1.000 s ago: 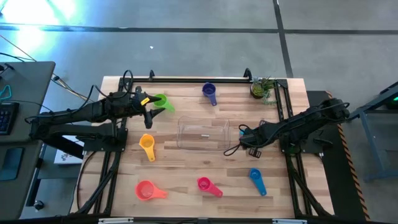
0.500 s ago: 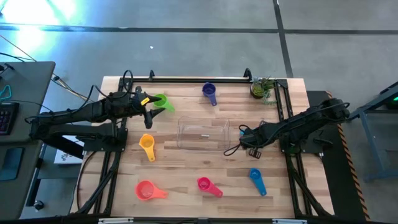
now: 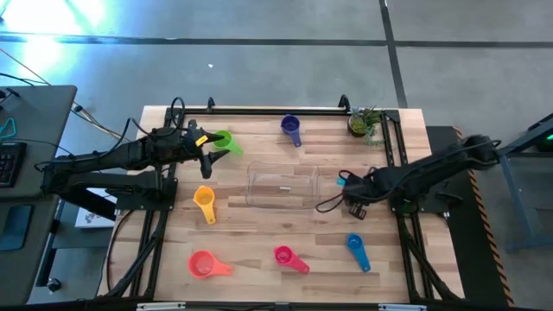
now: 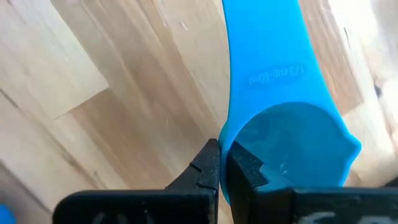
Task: Nest measuring cups in basket
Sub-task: Move the light blue measuring cup to the center of the table
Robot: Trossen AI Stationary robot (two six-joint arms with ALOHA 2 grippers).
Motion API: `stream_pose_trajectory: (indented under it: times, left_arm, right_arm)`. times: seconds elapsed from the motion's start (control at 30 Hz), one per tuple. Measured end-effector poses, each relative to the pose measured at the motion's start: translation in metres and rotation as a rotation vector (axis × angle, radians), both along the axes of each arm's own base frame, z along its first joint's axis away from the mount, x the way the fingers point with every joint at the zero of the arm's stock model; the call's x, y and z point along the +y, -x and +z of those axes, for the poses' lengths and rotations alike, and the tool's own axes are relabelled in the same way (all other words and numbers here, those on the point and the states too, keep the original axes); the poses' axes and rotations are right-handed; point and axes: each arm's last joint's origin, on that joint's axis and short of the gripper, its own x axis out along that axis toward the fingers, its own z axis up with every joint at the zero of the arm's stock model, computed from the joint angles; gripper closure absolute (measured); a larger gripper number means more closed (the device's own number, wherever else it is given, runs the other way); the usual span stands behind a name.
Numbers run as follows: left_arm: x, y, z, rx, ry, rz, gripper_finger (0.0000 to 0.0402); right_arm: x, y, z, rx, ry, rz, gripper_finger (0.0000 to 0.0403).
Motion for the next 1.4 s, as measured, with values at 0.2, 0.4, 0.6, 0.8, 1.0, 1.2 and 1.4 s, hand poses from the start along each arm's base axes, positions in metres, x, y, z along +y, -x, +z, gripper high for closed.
stream_pose_trajectory:
  times: [0.2, 0.4, 0.6, 0.8, 1.0, 1.2, 1.4]
  left_arm:
    - [0.000, 0.000, 0.000, 0.000, 0.000, 0.000, 0.0169]
    - [0.000, 0.000, 0.000, -0.002, 0.000, 0.000, 0.0169]
    - [0.000, 0.000, 0.000, -0.003, 0.002, 0.001, 0.0169]
    - [0.000, 0.000, 0.000, -0.003, 0.002, 0.001, 0.0169]
    - [0.000, 0.000, 0.000, -0.003, 0.003, 0.001, 0.0169]
    - [0.000, 0.000, 0.000, -0.006, 0.010, 0.003, 0.0169]
    - [0.000, 0.000, 0.000, -0.006, 0.010, 0.003, 0.0169]
  right_arm:
    - [0.011, 0.007, 0.010, -0.061, -0.009, -0.024, 0.0402]
    - [0.027, 0.000, 0.035, -0.156, -0.020, 0.017, 0.0402]
    - [0.045, -0.004, 0.060, -0.263, -0.019, 0.031, 0.0402]
    - [0.062, -0.005, 0.070, -0.332, -0.061, 0.021, 0.0402]
    - [0.086, -0.018, 0.071, -0.334, -0.076, 0.061, 0.0402]
    - [0.111, -0.043, 0.070, -0.295, -0.051, 0.125, 0.0402]
    - [0.128, -0.063, 0.058, -0.212, -0.064, 0.161, 0.0402]
